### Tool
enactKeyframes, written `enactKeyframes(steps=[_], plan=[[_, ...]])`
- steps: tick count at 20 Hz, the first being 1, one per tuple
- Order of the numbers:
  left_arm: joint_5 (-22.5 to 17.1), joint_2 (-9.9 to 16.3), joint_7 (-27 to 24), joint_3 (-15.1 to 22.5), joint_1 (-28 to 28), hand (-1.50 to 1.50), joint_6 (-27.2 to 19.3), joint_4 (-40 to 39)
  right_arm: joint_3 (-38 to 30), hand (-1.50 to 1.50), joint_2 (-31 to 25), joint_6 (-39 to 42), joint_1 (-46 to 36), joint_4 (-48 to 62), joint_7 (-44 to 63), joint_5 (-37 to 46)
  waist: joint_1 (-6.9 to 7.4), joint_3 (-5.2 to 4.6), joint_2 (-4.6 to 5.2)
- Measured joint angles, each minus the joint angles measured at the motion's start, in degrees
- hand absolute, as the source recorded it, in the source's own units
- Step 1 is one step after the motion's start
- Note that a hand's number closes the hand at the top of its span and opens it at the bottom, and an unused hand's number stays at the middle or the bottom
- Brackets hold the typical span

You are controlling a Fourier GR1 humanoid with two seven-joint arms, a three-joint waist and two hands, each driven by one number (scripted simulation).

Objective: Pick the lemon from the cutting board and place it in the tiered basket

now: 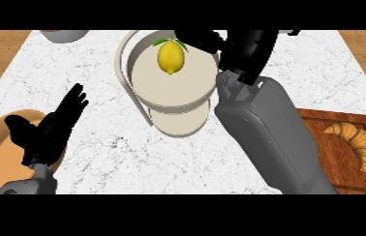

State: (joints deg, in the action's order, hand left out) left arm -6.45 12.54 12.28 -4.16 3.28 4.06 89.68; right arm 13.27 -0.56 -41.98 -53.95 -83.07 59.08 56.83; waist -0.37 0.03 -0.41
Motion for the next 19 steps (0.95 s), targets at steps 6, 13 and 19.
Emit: enactKeyframes(steps=[6,13,19], plan=[[-0.53,0.38,0.24,-1.10,-0.92,0.00,0.18,0.87,-4.97,-1.50,-2.16,1.55,9.42,-15.70,1.11,4.36,-0.85,-0.01,-0.15],[0.21,-0.47,1.04,-0.50,-1.23,0.00,-0.40,1.94,-10.50,-1.50,-7.68,8.13,22.36,-37.78,2.96,1.77,-1.02,-0.01,-0.08],[0.31,-0.55,0.56,-0.94,-0.75,0.00,-0.18,1.27,-18.59,-1.50,-15.15,13.97,32.58,-49.80,2.74,-6.15,-1.03,0.00,0.05]])
